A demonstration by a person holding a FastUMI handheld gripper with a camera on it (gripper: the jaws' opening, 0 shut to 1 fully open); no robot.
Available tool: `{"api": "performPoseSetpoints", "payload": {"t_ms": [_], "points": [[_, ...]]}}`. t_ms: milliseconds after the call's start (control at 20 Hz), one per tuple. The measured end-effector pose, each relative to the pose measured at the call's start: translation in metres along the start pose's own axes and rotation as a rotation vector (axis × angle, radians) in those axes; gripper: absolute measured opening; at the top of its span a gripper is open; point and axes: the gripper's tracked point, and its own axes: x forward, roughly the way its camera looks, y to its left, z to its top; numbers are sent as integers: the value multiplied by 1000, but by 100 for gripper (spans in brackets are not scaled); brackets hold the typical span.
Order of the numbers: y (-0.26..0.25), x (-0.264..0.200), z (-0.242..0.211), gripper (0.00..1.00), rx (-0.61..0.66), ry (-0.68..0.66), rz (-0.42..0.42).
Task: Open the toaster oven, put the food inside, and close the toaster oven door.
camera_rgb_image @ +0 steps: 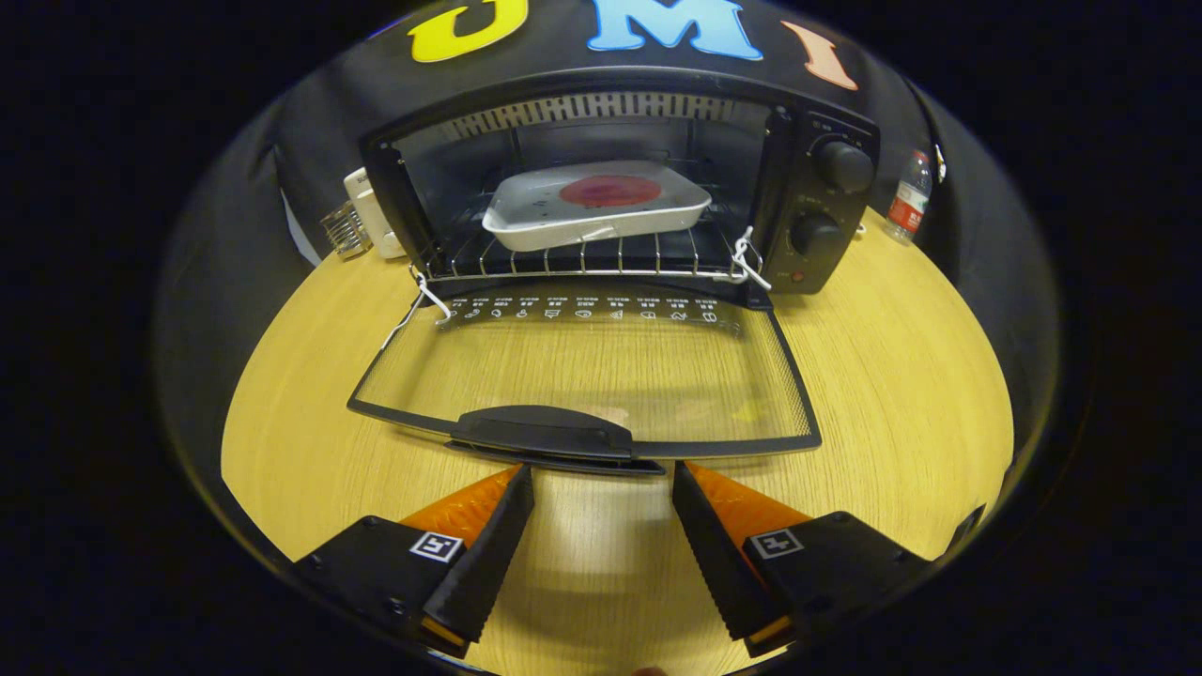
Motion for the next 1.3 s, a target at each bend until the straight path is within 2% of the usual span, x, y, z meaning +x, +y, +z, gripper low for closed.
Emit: {"api": "performPoseSetpoints", "payload": {"t_ms": [150, 450, 750, 1000, 1300], "points": [[0, -1, 5, 95, -66, -23, -6], [1, -16, 14, 96, -82, -99, 7], [-1, -42, 38, 96, 10, -239, 28], [-11, -73, 80, 96, 115, -369, 26], [-28, -110, 105, 96, 86, -494, 18]]}}
